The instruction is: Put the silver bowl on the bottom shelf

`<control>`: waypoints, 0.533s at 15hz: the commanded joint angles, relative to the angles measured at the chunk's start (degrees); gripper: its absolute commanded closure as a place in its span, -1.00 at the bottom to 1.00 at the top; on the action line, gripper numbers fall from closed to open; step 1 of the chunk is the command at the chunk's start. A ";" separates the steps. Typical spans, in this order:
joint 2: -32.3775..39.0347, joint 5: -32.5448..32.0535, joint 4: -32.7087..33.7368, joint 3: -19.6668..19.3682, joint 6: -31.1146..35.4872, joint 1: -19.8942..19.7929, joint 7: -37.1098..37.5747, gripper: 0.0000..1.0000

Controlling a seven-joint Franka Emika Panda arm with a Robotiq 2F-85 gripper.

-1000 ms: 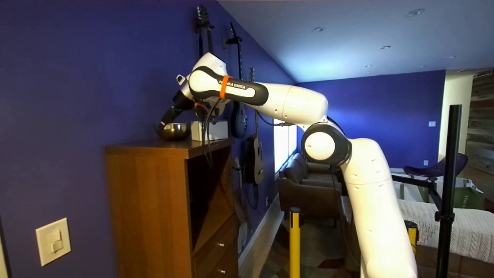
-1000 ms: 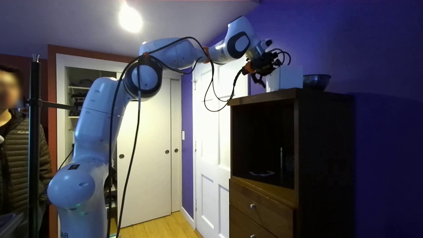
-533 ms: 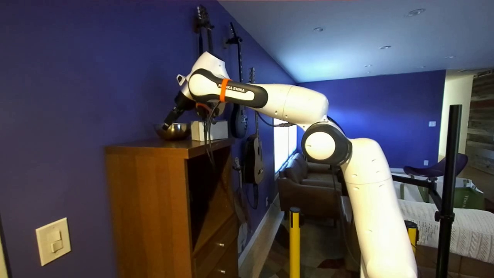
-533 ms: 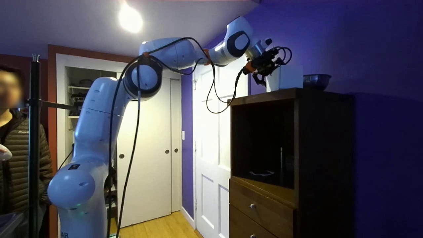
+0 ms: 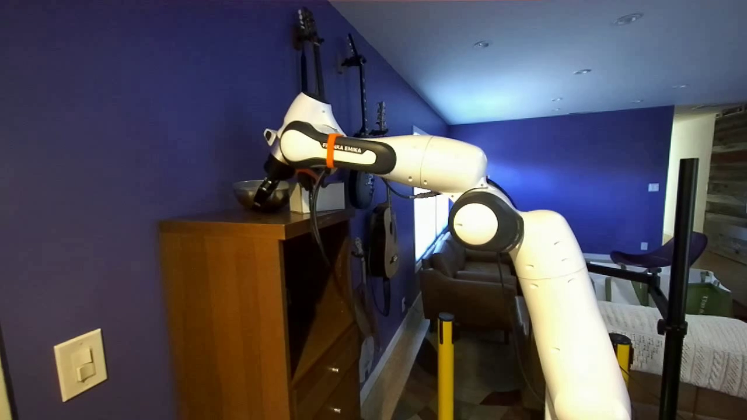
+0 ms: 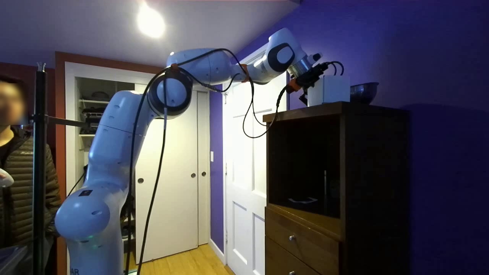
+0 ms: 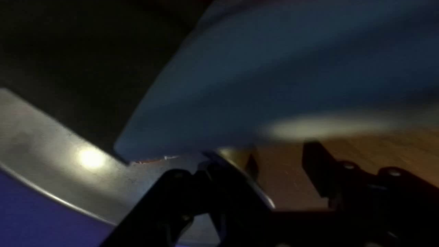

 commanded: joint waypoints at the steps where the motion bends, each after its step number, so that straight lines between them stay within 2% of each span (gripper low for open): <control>1: 0.21 -2.32 0.52 -0.91 -0.27 0.36 1.21 0.48; 5: -0.13 -3.62 0.58 -1.72 0.82 0.58 2.36 0.98; 8: -0.70 -5.17 0.65 -2.01 3.23 0.75 3.39 1.00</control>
